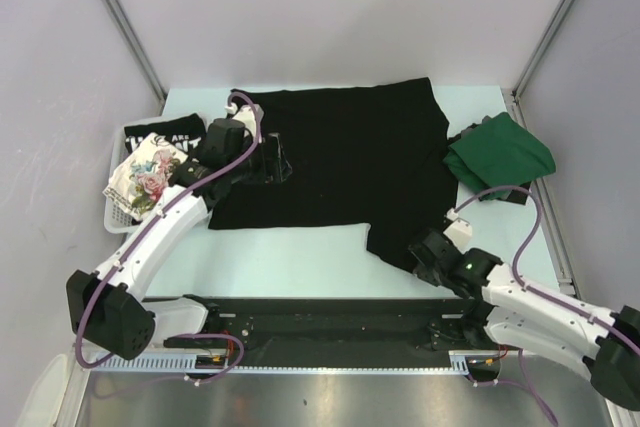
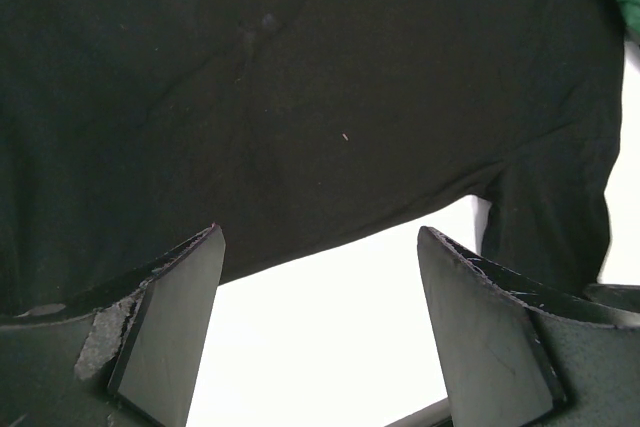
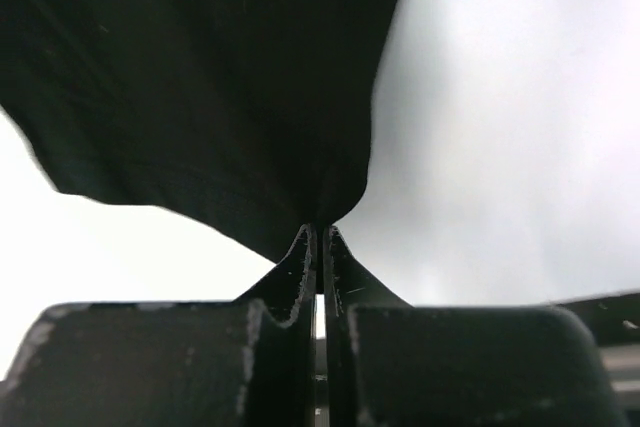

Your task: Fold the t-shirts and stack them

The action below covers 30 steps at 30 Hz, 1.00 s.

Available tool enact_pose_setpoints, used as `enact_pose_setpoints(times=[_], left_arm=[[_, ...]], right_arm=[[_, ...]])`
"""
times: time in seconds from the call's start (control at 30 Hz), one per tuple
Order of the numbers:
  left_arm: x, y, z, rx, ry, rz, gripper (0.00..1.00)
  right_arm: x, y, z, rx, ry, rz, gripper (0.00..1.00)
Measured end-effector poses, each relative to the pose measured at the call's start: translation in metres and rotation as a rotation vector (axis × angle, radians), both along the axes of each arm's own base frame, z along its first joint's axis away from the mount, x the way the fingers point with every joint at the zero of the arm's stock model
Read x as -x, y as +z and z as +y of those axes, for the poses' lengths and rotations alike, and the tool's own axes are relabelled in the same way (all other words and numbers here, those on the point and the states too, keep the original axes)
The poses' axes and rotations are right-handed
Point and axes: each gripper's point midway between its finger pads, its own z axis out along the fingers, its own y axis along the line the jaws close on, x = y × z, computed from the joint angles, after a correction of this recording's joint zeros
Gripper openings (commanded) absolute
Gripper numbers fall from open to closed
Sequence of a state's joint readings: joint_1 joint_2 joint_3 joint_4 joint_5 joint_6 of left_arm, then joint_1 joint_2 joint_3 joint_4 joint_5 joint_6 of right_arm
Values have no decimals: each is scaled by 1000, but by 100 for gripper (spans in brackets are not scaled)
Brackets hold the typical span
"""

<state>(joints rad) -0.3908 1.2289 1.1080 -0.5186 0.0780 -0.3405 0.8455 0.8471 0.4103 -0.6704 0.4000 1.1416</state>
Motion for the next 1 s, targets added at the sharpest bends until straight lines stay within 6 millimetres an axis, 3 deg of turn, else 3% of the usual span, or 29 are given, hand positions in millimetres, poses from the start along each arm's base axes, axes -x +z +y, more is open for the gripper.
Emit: enact_pose_setpoints(times=[0.17,0.47,0.7,1.0], left_arm=[[-1,-10,2,-6,22,28,84],[14,-46,15,-56,75,124,85],[39,-86,45,-169,174,243,87],[49,-126,75,-346,257,355,90]], right_arm=[[-6,23,-14,-5,-54,-28,0],[-4,19,-34,55,-106,21,0],[-14,27,-38,67,-133,21,0],[-18,25,-39,84,-117,41,0]])
